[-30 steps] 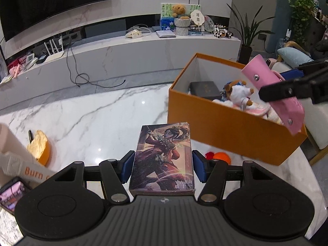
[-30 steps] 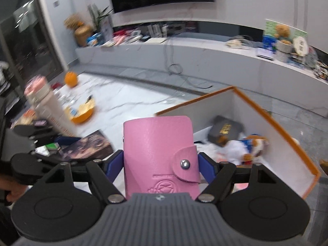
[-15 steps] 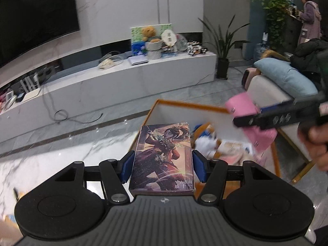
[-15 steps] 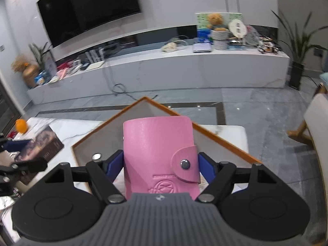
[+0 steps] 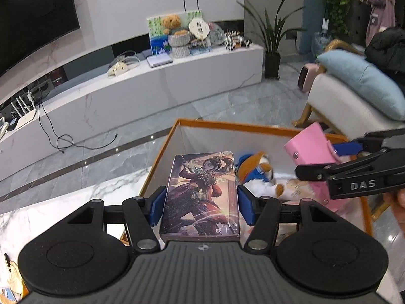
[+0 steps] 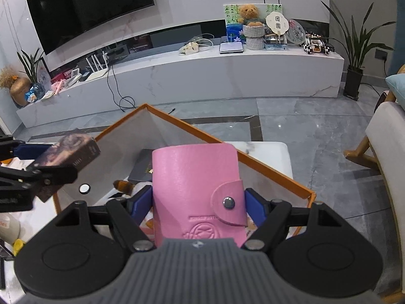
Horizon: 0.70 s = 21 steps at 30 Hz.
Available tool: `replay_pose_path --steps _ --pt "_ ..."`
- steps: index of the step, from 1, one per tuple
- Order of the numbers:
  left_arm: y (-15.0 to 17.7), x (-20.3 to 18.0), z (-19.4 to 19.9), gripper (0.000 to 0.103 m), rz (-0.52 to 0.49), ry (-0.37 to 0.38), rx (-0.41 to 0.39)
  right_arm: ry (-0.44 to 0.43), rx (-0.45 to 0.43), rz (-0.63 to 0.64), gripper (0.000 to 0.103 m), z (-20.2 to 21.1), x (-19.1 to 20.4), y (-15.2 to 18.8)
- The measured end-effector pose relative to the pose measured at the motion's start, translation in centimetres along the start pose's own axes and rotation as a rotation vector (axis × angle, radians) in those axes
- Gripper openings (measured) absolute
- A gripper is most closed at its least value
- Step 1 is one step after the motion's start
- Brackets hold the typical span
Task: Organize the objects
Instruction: 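Lift the card box with the left gripper while the right gripper carries the wallet over the orange box, then lower the card box into the orange box with the left gripper while the right gripper drops the wallet in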
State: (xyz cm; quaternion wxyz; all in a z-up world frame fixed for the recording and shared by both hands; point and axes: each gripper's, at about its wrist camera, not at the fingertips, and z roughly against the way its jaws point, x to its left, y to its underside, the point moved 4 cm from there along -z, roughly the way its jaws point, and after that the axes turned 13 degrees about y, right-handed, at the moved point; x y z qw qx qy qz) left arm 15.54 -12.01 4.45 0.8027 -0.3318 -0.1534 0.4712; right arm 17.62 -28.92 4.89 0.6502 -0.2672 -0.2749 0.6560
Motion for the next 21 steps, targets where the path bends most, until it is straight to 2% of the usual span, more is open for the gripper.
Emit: replay_pose_path --steps 6,9,21 --pt "1.4 0.7 -1.9 0.069 0.021 0.0 0.05 0.08 -0.065 0.158 0.078 -0.6 1.5 0.6" --pt "1.7 1.0 -2.5 0.069 0.024 0.002 0.068 0.105 -0.067 0.221 0.078 -1.1 2.1 0.9" --pt "2.7 2.2 -4.5 0.069 0.055 -0.004 0.118 0.158 -0.065 0.293 0.078 -2.6 3.5 1.4"
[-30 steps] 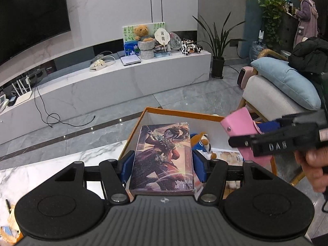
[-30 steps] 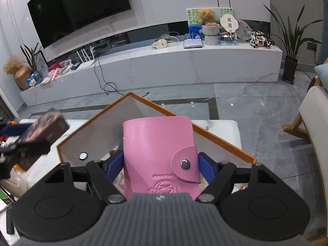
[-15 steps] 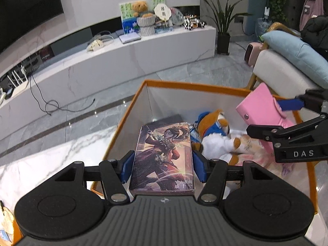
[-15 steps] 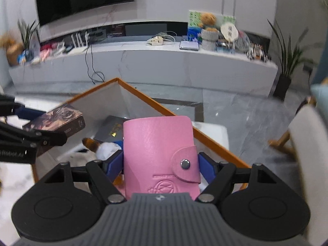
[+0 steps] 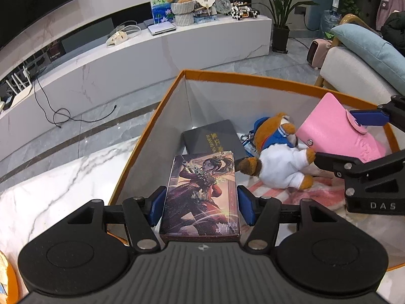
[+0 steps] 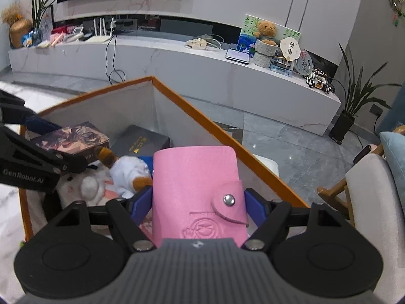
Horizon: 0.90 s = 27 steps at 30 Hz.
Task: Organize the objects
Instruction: 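Lower the card box into the orange box with the left gripper while the right gripper drops the wallet in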
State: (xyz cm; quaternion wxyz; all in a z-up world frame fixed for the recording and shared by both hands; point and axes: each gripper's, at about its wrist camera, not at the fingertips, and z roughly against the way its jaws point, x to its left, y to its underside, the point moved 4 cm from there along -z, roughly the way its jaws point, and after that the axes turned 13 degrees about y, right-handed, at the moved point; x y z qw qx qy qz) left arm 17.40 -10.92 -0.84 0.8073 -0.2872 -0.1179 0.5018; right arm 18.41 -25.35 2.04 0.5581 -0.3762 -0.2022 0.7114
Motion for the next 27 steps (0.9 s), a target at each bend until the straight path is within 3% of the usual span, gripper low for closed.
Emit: replay_pose_path --steps 5,20,27 --pt "0.3 0.6 -0.7 0.069 0.009 -0.006 0.014 0.023 0.002 0.054 0.078 -0.4 0.9 0.5" --pt "0.0 1.1 -1.3 0.07 -0.016 -0.04 0.038 0.062 0.013 0.053 0.084 -0.8 1.0 0.5" --pt "-0.3 0.5 -1.0 0.079 -0.074 -0.093 0.033 0.06 0.01 0.042 0.085 -0.5 0.9 0.2"
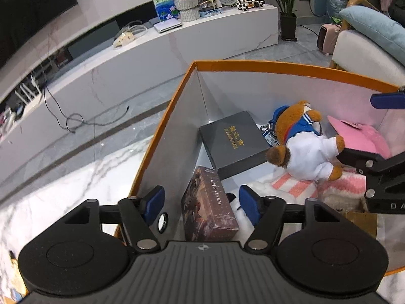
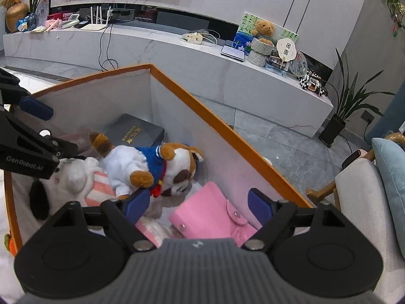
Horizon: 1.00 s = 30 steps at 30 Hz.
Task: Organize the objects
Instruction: 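Lower the card box into the orange box with the left gripper while the right gripper drops the wallet in, then open both grippers and move them back toward the table items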
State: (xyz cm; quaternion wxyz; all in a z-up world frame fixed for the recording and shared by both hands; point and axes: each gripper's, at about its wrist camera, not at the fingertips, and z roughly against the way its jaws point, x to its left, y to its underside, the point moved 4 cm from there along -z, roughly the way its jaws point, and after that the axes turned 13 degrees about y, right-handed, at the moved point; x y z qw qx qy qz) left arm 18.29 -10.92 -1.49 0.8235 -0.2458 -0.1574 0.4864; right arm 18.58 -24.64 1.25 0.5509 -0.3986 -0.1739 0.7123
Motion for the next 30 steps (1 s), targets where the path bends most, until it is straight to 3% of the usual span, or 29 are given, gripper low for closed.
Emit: replay_pose_path --steps 23,30 --pt "1.3 0.1 5.8 0.079 0.037 0.009 -0.146 -0.032 -0.032 -0.064 0.086 2.0 -1.2 -1.0" --pt "2.7 1.6 8.7 0.082 0.093 -0.005 -0.196 -0.063 -0.051 -0.086 0.087 3.4 -1.4 -1.2"
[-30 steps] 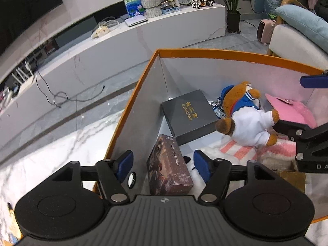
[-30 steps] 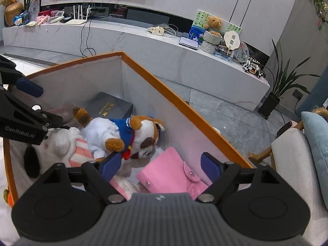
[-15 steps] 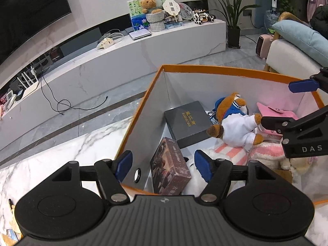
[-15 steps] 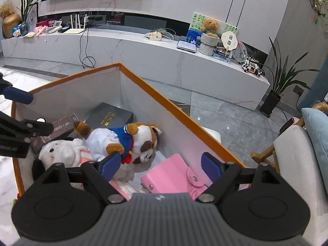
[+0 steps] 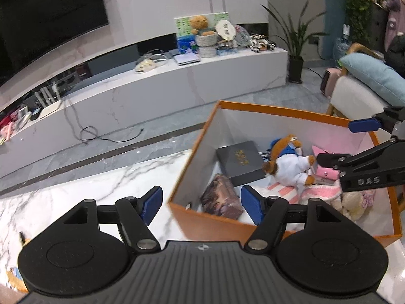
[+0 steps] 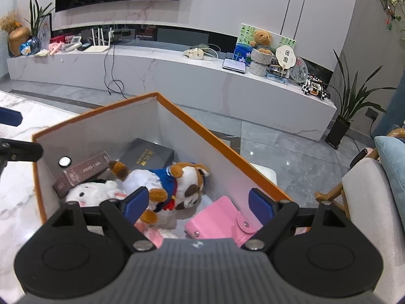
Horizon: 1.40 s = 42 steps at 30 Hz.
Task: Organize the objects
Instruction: 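Open both grippers and move them back toward the table items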
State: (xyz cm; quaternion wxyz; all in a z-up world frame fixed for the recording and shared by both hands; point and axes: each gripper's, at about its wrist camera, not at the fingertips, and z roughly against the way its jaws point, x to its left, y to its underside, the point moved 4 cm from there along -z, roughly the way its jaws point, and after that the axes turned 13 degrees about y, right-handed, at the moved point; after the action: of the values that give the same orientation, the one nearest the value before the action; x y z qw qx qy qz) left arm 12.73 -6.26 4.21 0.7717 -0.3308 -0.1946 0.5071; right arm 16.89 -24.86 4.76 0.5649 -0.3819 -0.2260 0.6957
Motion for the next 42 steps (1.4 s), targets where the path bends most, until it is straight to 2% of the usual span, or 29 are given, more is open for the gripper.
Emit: replay_pose_path --steps 6,11,15,19,23,28,34,42 --pt "2.1 1.8 2.4 0.084 0.086 -0.039 -0.01 -0.082 -0.06 -0.068 0.087 2.0 -0.1 -0.8" --pt "4.9 1.4 3.4 0.086 0.096 -0.023 -0.004 -0.165 -0.102 -0.095 0.086 3.9 1.0 -1.2" --pt "7.6 1.8 3.3 0.086 0.096 -0.055 -0.008 -0.25 -0.145 -0.035 0.085 5.8 3.4 -0.8" --pt "10.2 1.9 3.1 0.086 0.077 -0.118 0.014 -0.343 -0.194 0.066 0.083 8.0 6.5 0.0" --pt "12.4 2.1 3.4 0.086 0.069 -0.129 0.048 -0.425 -0.216 0.171 0.08 9.6 9.6 1.3" --pt "14.4 3.2 4.1 0.086 0.092 -0.167 0.056 -0.467 -0.179 0.278 0.078 9.5 13.0 3.2" --pt "15.5 5.3 5.3 0.087 0.097 -0.233 0.047 -0.443 -0.089 0.347 0.078 7.9 15.4 4.4" --pt "17.8 8.0 5.1 0.087 0.176 -0.241 0.104 -0.445 -0.026 0.381 0.078 6.7 16.6 5.8"
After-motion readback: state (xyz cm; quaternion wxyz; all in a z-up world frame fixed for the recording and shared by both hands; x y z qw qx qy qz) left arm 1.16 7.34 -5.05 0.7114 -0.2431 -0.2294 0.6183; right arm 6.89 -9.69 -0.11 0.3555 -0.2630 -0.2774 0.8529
